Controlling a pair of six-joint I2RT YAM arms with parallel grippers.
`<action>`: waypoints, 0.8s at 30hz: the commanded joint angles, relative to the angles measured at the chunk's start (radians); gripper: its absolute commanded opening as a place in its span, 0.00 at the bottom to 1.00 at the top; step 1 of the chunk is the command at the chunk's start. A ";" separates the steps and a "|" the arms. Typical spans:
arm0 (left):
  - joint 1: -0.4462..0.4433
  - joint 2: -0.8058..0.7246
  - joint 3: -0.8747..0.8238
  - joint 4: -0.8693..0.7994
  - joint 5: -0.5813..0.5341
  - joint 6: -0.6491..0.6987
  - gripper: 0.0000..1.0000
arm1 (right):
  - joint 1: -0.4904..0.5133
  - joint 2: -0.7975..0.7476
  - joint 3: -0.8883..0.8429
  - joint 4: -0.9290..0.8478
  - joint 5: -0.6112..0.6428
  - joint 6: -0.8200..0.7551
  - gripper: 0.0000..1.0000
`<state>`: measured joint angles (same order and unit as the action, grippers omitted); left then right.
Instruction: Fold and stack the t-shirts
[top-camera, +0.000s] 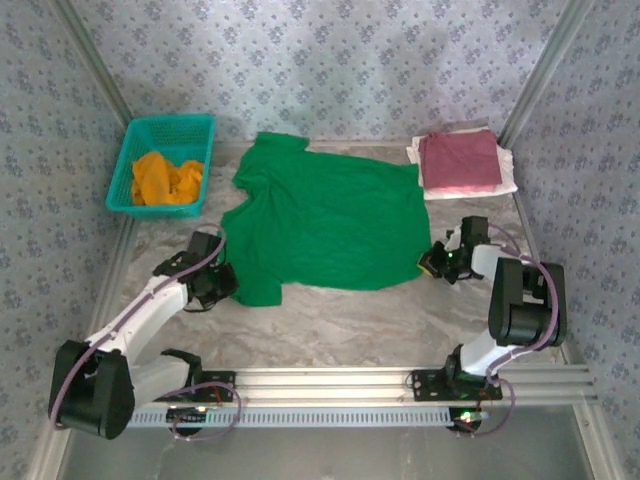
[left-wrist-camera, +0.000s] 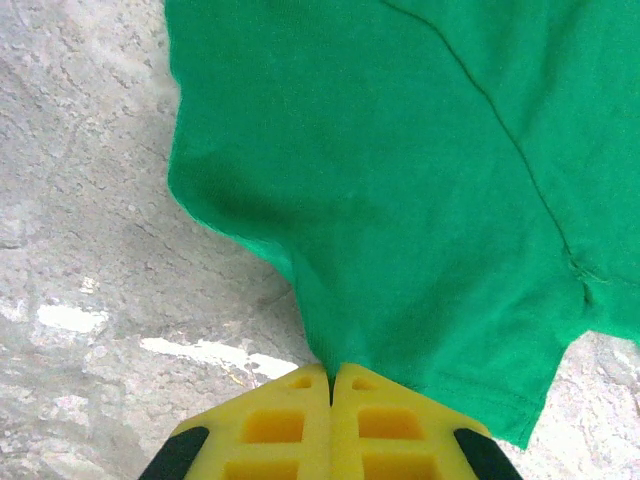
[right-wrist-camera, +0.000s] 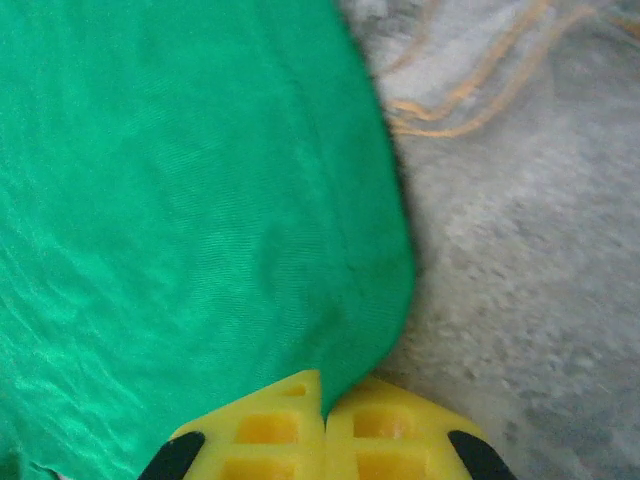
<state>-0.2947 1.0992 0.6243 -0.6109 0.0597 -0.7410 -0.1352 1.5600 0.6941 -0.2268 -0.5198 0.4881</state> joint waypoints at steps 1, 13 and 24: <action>0.006 -0.020 0.041 -0.033 -0.015 0.021 0.00 | 0.015 -0.050 0.064 -0.081 0.046 0.046 0.00; 0.026 0.094 0.123 0.091 -0.001 0.075 0.00 | 0.144 0.139 0.484 -0.230 0.165 0.217 0.00; 0.044 0.128 0.143 0.121 -0.004 0.122 0.00 | 0.145 0.221 0.584 -0.190 0.159 0.194 0.48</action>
<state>-0.2592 1.2366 0.7631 -0.5076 0.0589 -0.6460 0.0235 1.8629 1.3323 -0.4091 -0.3843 0.7017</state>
